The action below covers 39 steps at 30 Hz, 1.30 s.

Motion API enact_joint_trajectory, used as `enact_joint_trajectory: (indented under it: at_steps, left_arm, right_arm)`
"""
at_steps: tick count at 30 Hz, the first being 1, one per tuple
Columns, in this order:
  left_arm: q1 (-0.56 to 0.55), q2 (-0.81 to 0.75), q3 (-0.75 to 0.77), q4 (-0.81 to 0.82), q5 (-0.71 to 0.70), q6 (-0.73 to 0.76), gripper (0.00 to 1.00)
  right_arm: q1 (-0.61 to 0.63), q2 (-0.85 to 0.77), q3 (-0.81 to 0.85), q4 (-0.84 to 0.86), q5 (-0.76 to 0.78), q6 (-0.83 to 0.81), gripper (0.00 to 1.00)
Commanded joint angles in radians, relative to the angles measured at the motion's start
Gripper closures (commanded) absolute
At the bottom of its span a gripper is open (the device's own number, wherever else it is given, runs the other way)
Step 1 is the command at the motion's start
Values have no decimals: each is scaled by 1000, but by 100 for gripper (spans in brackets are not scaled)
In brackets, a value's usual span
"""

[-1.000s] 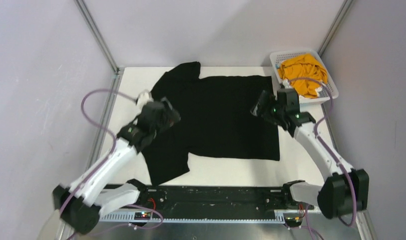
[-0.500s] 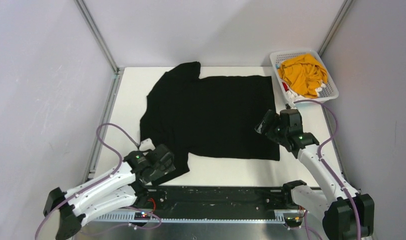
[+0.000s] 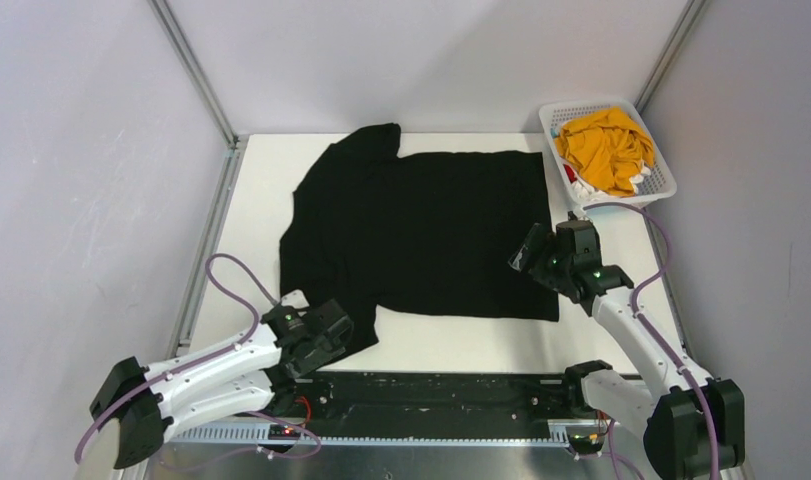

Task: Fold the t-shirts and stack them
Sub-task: Grab the side of the flattened tshirt closest away from the robot with both arms

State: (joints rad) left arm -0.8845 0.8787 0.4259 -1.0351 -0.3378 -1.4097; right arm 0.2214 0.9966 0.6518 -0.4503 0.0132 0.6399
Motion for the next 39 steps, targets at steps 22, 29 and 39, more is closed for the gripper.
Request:
enact_joint_trajectory:
  at_steps: [22, 29, 39]
  left_arm:
    - [-6, 45, 66, 80, -134, 88, 100]
    - [-6, 18, 56, 85, -150, 122, 100]
    - [-6, 7, 60, 92, -115, 161, 100]
  right_arm:
    - [-24, -211, -162, -169, 135, 173, 1]
    - [-53, -360, -311, -187, 158, 250, 1]
    - [-61, -398, -477, 50, 154, 355, 31]
